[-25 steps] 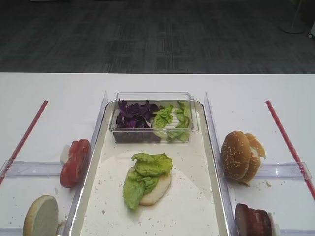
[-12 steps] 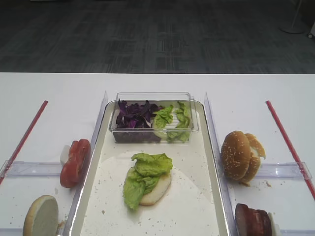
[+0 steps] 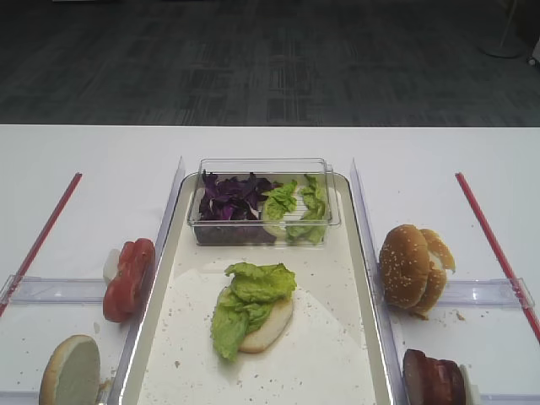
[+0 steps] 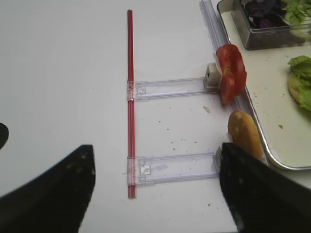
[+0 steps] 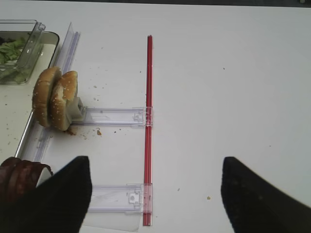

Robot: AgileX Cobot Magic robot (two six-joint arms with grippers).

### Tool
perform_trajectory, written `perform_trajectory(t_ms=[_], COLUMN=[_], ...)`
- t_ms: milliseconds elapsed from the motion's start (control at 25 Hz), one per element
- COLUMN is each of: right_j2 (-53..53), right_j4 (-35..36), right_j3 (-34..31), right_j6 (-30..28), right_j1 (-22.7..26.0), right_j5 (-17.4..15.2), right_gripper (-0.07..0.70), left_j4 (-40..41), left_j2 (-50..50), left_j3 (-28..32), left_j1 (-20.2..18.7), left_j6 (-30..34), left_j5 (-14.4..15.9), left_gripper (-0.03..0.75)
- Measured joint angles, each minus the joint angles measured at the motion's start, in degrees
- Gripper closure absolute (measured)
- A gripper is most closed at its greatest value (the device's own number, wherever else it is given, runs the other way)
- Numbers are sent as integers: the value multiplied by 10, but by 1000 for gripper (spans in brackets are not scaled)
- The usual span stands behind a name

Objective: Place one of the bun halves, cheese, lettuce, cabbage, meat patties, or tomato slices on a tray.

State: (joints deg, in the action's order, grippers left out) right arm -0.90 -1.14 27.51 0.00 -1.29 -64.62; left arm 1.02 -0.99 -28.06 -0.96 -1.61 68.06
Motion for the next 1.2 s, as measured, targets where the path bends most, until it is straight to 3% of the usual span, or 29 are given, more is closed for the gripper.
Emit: perform_trajectory(t_ms=[1200], right_j2=[0], right_j4=[0], right_j3=[0], right_j6=[0], right_j1=[0], right_j5=[0], right_gripper=[61], left_j4=[0], left_j2=[0], left_j3=[0], left_j1=[0], left_j6=[0], left_j5=[0], left_gripper=[223])
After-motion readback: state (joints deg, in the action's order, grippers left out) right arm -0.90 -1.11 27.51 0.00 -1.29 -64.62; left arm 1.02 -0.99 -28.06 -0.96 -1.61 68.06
